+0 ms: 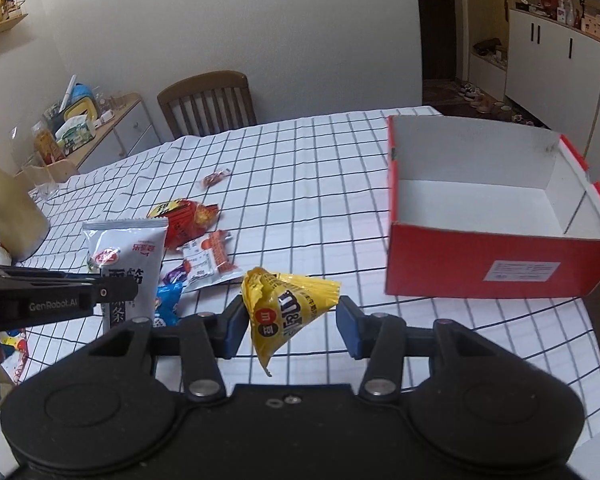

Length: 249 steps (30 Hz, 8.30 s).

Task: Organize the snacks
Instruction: 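Carry both packets over the red box and open both tools, then withdraw both tools from the box back toward the snack pile, then grasp the blue cookie packet with the left tool while the right grasps the white-orange bread packet, then carry both held packets over the red box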

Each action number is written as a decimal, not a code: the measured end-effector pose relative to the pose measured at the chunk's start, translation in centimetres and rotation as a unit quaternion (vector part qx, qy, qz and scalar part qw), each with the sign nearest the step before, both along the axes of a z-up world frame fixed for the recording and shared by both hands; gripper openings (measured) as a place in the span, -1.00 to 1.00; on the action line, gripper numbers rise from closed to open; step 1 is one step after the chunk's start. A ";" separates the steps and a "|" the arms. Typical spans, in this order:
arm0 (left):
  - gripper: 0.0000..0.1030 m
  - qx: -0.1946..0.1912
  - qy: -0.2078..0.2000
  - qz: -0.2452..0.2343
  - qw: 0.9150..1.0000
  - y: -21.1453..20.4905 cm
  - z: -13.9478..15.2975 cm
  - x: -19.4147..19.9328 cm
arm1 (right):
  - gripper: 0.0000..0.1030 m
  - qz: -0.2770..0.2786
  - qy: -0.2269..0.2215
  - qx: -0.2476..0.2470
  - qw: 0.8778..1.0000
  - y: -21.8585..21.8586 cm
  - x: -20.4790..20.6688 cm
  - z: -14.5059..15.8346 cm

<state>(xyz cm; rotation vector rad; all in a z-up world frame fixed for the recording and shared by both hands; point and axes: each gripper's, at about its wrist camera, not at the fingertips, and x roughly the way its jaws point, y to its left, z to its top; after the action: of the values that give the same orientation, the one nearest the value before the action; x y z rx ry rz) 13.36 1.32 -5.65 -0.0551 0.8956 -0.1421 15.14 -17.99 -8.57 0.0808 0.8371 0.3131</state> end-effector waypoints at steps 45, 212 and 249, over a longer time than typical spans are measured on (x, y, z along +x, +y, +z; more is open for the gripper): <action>-0.73 -0.026 0.056 -0.035 0.997 -30.3 -0.9 20.1 | -0.11 0.034 0.001 -0.092 0.995 -18.9 13.9 -2.4; -0.32 -0.036 0.048 0.218 0.974 4.5 -12.6 1.7 | -0.08 0.190 0.094 -0.088 0.973 17.3 14.6 -11.2; -0.33 -0.055 0.009 0.123 0.991 -2.3 -2.4 -1.2 | -0.09 0.091 0.065 0.020 0.993 2.8 7.0 -0.4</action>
<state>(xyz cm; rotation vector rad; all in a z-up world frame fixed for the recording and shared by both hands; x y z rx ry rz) 12.18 -0.98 -8.05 -0.2698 0.8907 0.0393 22.18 -15.23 -8.94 0.0628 0.9691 0.5015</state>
